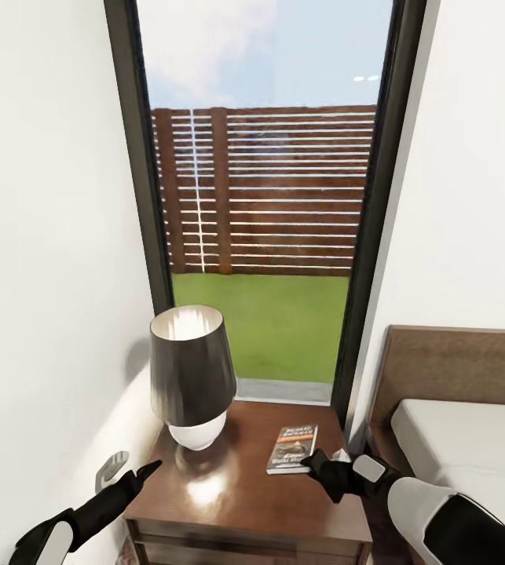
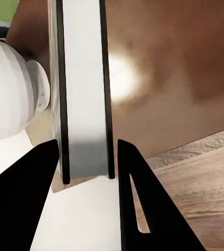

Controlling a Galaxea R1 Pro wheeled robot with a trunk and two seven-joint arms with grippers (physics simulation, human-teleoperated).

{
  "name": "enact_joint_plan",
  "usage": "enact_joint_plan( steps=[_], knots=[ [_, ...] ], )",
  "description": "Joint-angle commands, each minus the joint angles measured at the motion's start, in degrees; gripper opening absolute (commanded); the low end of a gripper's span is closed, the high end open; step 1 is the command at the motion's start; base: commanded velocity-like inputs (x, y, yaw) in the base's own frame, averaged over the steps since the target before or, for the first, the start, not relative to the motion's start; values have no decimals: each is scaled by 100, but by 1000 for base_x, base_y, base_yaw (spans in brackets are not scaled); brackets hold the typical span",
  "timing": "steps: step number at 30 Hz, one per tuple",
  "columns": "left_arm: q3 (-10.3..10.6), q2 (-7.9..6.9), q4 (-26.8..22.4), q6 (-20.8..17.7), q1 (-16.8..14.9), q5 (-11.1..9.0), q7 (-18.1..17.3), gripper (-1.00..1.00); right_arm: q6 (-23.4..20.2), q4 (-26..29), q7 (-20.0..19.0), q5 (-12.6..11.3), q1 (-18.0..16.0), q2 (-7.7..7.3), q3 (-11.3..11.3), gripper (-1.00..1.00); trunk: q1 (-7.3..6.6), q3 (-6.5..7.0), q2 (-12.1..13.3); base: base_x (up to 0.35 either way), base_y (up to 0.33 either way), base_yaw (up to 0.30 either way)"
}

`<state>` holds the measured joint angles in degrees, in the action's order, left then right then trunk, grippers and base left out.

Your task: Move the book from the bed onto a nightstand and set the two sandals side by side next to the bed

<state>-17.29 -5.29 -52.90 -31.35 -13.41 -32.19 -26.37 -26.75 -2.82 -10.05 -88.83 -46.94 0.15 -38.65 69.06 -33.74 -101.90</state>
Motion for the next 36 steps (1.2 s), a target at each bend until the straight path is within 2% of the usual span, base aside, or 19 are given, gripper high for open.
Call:
enact_joint_plan(
  steps=[1, 5, 11, 15, 28, 36],
  knots=[
    [-12, 1, -1, -46, -4, -33, -8, 100, 6, -21, -54, -17, -8, 3, -55, -100, -1, -6, -3, 0, 0, 0],
    [-12, 3, -1, -46, -4, -33, -8, 100, 100, -18, 30, -10, -8, 6, -72, -100, -1, -6, -3, 0, 0, 0],
    [-10, 2, -4, -70, -4, -33, -8, 100, 238, -7, 382, -27, -8, 17, -80, -100, -1, -6, -3, 0, 0, 0],
    [2, 2, -11, -224, -4, -33, -8, 100, 275, 3, 504, -30, -8, 21, -78, -100, -1, -6, -3, 0, 0, 0],
    [72, -6, -33, -497, -4, -33, -8, 100, 284, 9, 563, -33, -8, 26, -65, -100, -1, -6, -3, 0, 0, 0],
    [83, -7, -35, -510, -4, -33, -8, 100, 291, 10, 565, -33, -8, 28, -64, -100, 175, -150, -324, 0, 0, 0]
  ],
)
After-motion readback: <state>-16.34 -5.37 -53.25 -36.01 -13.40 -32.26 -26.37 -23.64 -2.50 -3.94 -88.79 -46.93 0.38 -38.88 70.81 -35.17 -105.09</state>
